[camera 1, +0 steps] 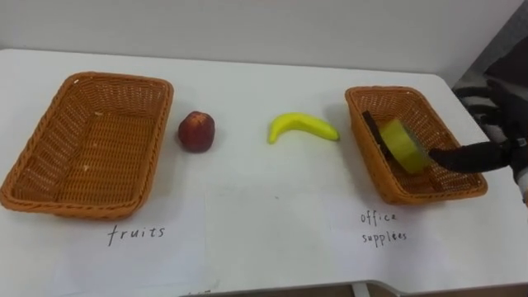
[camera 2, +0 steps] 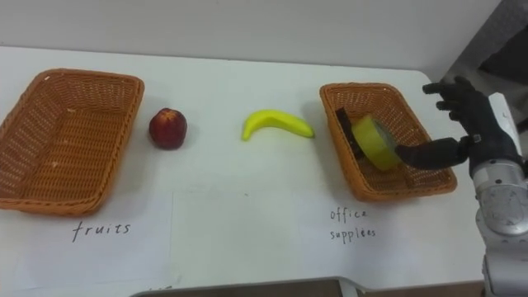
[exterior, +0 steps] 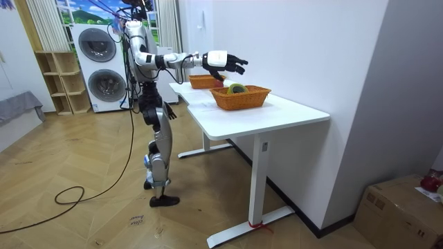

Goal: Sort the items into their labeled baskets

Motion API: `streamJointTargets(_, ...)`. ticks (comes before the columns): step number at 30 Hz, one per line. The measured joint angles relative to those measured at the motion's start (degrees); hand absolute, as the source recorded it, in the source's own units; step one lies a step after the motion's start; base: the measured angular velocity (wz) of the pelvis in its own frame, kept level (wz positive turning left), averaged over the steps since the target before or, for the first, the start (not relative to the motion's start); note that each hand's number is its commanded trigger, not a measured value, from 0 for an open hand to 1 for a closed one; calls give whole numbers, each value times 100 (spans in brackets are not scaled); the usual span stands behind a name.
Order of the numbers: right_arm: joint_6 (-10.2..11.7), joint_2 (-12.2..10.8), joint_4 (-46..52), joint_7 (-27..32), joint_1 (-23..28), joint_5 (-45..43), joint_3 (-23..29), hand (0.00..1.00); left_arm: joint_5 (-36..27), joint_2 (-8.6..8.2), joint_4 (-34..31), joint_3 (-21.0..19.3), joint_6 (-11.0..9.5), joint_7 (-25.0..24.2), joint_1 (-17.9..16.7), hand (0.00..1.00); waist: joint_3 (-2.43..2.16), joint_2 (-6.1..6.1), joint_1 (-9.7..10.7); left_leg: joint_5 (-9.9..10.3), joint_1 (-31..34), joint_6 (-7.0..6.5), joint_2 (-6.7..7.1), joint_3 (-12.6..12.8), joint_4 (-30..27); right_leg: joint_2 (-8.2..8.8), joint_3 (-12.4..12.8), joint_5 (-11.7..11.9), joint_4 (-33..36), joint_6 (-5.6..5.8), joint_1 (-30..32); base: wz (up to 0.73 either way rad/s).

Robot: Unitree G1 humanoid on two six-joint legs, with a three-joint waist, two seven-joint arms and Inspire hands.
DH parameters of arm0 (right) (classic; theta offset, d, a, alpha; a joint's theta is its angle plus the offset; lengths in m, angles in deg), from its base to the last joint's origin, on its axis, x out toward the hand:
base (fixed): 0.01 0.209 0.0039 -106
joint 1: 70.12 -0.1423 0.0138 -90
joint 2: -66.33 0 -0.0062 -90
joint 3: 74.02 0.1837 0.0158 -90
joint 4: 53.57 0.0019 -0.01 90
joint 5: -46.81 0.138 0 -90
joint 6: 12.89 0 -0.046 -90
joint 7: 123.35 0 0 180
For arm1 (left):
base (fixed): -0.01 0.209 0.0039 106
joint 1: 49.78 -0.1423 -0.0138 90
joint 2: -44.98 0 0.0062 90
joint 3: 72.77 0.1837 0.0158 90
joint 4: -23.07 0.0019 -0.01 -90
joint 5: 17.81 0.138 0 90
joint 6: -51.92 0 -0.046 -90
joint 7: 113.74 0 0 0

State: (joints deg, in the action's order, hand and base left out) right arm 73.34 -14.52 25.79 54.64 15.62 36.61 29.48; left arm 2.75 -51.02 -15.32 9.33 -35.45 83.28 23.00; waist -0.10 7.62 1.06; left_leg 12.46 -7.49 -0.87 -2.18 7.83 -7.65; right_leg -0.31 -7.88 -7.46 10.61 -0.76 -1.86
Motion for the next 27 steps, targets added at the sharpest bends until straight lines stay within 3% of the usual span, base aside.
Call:
streamJointTargets(12,6,1,45,57,-6,111,2,0,-84,2,4,0,-25,-2,90,0,0,5,6,0,-2,-1,8,-3,-5,15,-19,0,13,0,-12,0)
streamJointTargets(16,21,0,531,167,-12,130,72,0,-82,-10,8,-38,-81,0,168,0,1,5,21,-1,0,-1,13,-12,-8,15,-16,0,22,0,-8,0)
streamJointTargets(21,74,9,1163,250,-63,188,137,0,-84,-38,7,-44,-131,23,193,0,-1,17,-48,-1,-23,-2,49,-3,-12,11,-9,0,20,0,-28,0)
streamJointTargets(27,125,9,1343,137,-188,69,83,0,-84,-28,60,-28,-153,36,229,0,41,54,-255,-2,-25,-4,59,-29,-10,19,-17,0,28,0,-22,0)
